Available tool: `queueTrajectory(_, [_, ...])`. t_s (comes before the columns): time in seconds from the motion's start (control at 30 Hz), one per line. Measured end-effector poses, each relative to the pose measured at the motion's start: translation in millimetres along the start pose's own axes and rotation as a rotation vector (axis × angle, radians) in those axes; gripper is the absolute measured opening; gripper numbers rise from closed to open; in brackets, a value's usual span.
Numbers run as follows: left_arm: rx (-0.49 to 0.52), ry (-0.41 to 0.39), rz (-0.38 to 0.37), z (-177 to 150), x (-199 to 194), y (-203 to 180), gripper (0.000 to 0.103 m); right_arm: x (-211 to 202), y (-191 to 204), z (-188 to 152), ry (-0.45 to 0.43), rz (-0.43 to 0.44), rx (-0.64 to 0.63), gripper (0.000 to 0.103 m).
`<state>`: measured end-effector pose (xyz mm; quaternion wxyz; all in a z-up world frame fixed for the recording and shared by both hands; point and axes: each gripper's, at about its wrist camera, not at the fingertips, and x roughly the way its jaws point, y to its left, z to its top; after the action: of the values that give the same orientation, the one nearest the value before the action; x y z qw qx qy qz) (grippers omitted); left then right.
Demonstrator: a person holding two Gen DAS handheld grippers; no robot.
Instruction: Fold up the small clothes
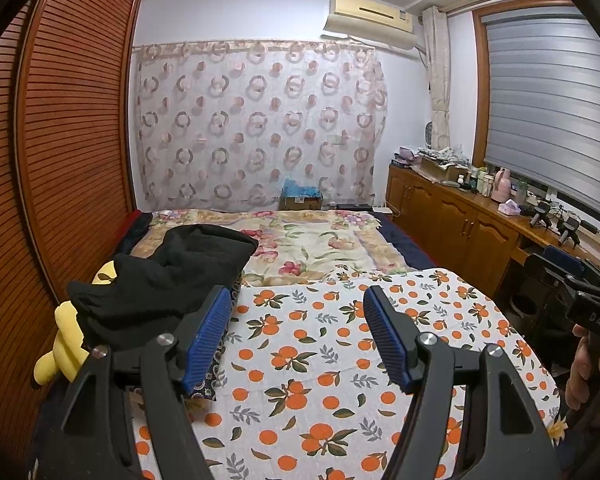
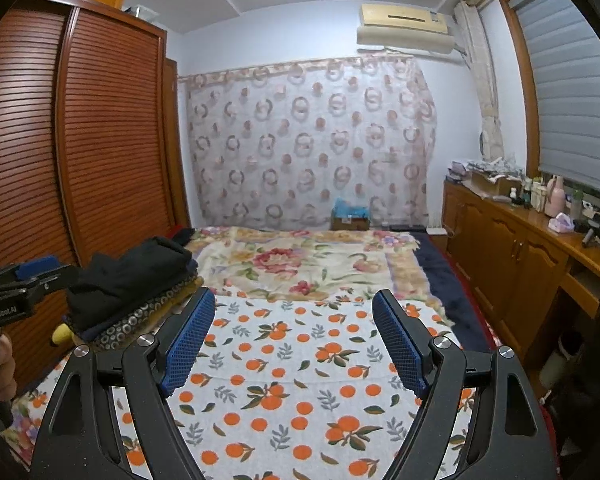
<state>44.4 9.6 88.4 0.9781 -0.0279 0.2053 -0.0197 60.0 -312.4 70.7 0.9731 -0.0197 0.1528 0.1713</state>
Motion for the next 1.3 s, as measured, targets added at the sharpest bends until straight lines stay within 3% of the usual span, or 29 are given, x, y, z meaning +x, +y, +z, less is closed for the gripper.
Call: queueTrajectory(1.3, [0.004, 0.006, 0.001, -1.9, 1.6, 0.8, 0.069, -2.7, 1.6, -1.7, -0.001, -0.002, -0.005, 0.083])
